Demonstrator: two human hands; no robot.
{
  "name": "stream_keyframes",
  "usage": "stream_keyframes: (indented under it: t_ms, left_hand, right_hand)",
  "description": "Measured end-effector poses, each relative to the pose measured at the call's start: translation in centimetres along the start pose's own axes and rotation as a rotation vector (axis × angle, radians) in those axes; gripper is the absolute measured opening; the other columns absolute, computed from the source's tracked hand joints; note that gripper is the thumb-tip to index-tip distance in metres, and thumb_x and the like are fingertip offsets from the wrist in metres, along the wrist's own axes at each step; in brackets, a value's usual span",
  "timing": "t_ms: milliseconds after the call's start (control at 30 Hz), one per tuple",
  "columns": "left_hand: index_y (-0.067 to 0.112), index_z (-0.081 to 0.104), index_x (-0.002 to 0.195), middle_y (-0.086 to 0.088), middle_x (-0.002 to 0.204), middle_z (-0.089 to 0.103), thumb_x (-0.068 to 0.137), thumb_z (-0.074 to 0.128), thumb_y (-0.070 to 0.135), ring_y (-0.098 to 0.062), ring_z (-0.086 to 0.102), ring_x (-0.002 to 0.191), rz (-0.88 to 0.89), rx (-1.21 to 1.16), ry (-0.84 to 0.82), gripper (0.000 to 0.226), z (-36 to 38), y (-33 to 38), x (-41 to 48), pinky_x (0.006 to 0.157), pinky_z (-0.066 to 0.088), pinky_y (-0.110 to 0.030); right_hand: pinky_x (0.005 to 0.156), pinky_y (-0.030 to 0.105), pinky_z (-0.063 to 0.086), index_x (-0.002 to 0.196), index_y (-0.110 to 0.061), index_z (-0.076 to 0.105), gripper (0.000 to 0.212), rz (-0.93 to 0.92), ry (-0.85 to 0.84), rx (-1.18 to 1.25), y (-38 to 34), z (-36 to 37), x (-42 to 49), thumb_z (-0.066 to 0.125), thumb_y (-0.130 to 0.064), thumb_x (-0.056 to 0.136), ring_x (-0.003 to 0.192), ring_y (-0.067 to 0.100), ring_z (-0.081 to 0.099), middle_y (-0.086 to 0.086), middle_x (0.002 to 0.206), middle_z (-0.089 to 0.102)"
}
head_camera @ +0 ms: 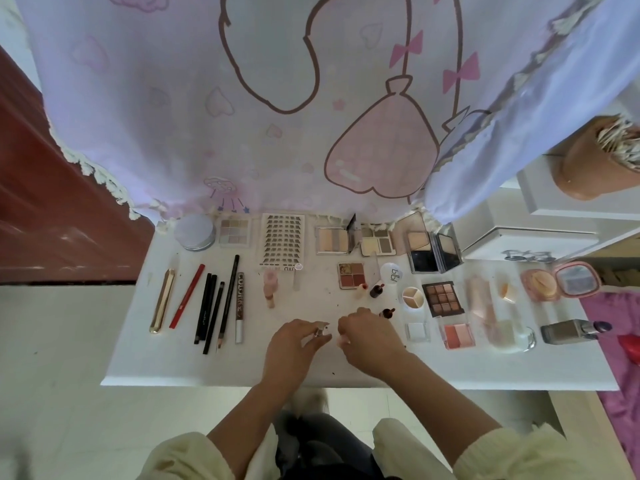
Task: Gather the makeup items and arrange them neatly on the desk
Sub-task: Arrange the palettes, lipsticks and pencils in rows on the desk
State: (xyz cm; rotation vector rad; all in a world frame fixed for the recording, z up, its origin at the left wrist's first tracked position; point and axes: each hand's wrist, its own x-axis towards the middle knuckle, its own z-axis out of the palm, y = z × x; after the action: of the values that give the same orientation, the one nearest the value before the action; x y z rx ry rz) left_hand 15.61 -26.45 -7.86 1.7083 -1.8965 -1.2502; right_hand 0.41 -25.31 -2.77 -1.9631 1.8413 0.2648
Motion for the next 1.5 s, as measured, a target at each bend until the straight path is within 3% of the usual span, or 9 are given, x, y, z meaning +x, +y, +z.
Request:
stream_keyframes:
  t_ms: [367, 533, 833, 1200, 1400, 1500]
  left_hand:
    - [0.028, 0.068, 0.117, 0.009, 0.115, 0.066, 0.089, 0.066, 0.029, -0.008, 0.06, 0.102, 0.006, 0.081, -0.099, 0.028, 0.3, -0.1, 0.2, 0.098, 0.041, -0.018]
    - [0.024, 0.068, 0.116, 0.006, 0.116, 0.066, 0.089, 0.066, 0.027, -0.007, 0.06, 0.101, 0.02, 0.102, -0.129, 0.027, 0.7, 0.0, 0.1, 0.091, 0.035, -0.009]
    - [0.021, 0.067, 0.119, 0.005, 0.119, 0.065, 0.091, 0.063, 0.029, -0.009, 0.058, 0.105, 0.01, 0.146, -0.139, 0.029, 1.2, -0.1, 0.1, 0.1, 0.038, -0.017]
    - [0.022, 0.067, 0.118, 0.006, 0.117, 0.064, 0.089, 0.066, 0.028, -0.008, 0.057, 0.103, 0.011, 0.133, -0.145, 0.03, 1.0, -0.2, 0.1, 0.096, 0.036, -0.013]
    - [0.022, 0.065, 0.119, 0.007, 0.117, 0.061, 0.086, 0.068, 0.019, -0.006, 0.054, 0.104, 0.016, 0.089, -0.153, 0.033, 0.4, -0.5, -0.2, 0.101, 0.039, -0.019]
    - [0.026, 0.061, 0.124, 0.012, 0.122, 0.055, 0.084, 0.058, 0.004, -0.004, 0.047, 0.114, 0.064, 0.135, -0.144, 0.045, -0.5, -1.0, -0.3, 0.107, 0.03, -0.014]
  right_hand:
    - [0.086, 0.031, 0.048, 0.112, -0.012, 0.058, 0.019, -0.028, -0.036, -0.081, 0.3, 1.5, 0.2, 0.049, -0.015, 0.095, 0.106, 0.019, 0.051, 0.007, 0.111, 0.063]
    - [0.083, 0.03, 0.047, 0.111, -0.013, 0.059, 0.02, -0.029, -0.026, -0.066, 0.7, 1.6, 0.0, 0.052, -0.019, 0.094, 0.107, 0.019, 0.051, 0.006, 0.111, 0.062]
    - [0.087, 0.031, 0.05, 0.114, -0.015, 0.06, 0.023, -0.033, -0.004, -0.033, 0.7, 1.7, 0.0, 0.054, -0.023, 0.094, 0.108, 0.017, 0.051, 0.003, 0.113, 0.063]
    - [0.086, 0.029, 0.048, 0.115, -0.016, 0.059, 0.025, -0.031, 0.014, -0.024, 0.7, 1.4, -0.4, 0.054, -0.028, 0.094, 0.108, 0.017, 0.05, 0.002, 0.113, 0.062]
    - [0.085, 0.025, 0.045, 0.118, -0.021, 0.06, 0.028, 0.001, 0.033, 0.04, 0.7, -0.1, -1.0, 0.056, -0.033, 0.093, 0.105, 0.013, 0.05, -0.003, 0.112, 0.063]
    - [0.085, 0.023, 0.045, 0.12, -0.024, 0.06, 0.031, 0.017, 0.033, 0.123, 0.6, -2.3, -1.4, 0.061, -0.023, 0.089, 0.102, 0.009, 0.05, -0.006, 0.113, 0.061]
